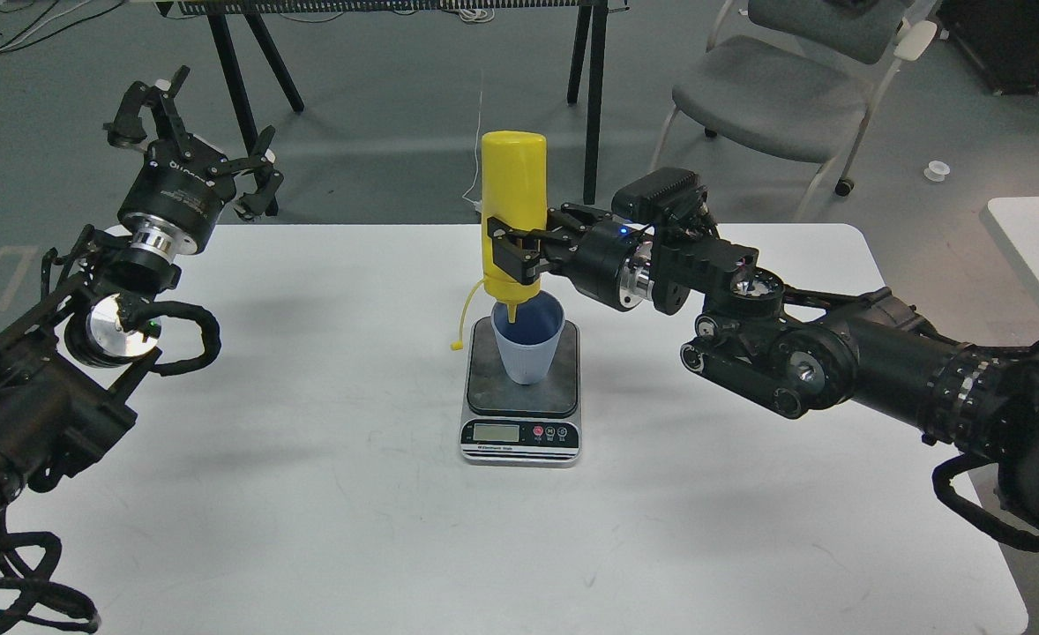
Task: Pour seasoning into cup on scale with both arms
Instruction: 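Hold the inverted bottle over the cup with the right gripper, then raise the bottle away from the cup and turn it upright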
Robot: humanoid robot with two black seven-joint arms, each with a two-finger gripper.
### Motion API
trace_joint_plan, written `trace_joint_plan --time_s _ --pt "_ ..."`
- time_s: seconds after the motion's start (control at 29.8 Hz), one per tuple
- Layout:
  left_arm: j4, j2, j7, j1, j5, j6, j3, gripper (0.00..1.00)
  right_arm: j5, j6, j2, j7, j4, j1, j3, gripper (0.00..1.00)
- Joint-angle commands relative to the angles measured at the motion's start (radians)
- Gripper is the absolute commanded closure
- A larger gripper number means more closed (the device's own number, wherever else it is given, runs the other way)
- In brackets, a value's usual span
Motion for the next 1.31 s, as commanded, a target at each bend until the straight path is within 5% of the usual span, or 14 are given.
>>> trace_joint_plan --time_s 0.0,0.3,0.5,0.74,0.97,1.27 --pt "0.000 0.004 0.000 -0.001 0.000 0.000 -0.001 0.00 0.000 -0.001 0.005 0.000 0.000 0.000 -0.006 0.65" --pt "0.000 0.004 0.000 -0.001 0.000 0.000 0.000 0.00 0.053 0.020 -0.044 -0.015 0.017 0.012 0.050 0.64" --pt "0.000 0.003 0.001 0.000 0.000 0.000 0.000 0.00 0.357 0.166 -0.116 -0.026 0.014 0.017 0.190 0.64" --pt "0.000 0.001 0.003 -0.006 0.000 0.000 0.002 0.00 0.746 0.354 -0.361 -0.015 0.112 -0.002 0.257 0.64" --pt "0.000 -0.003 0.003 -0.004 -0.002 0.000 0.000 0.00 1.179 0.500 -0.526 -0.011 0.213 -0.164 0.387 0.64" --pt "0.000 -0.006 -0.002 -0.003 -0.005 0.000 -0.010 0.00 1.500 0.682 -0.465 0.009 0.215 -0.553 0.762 0.64"
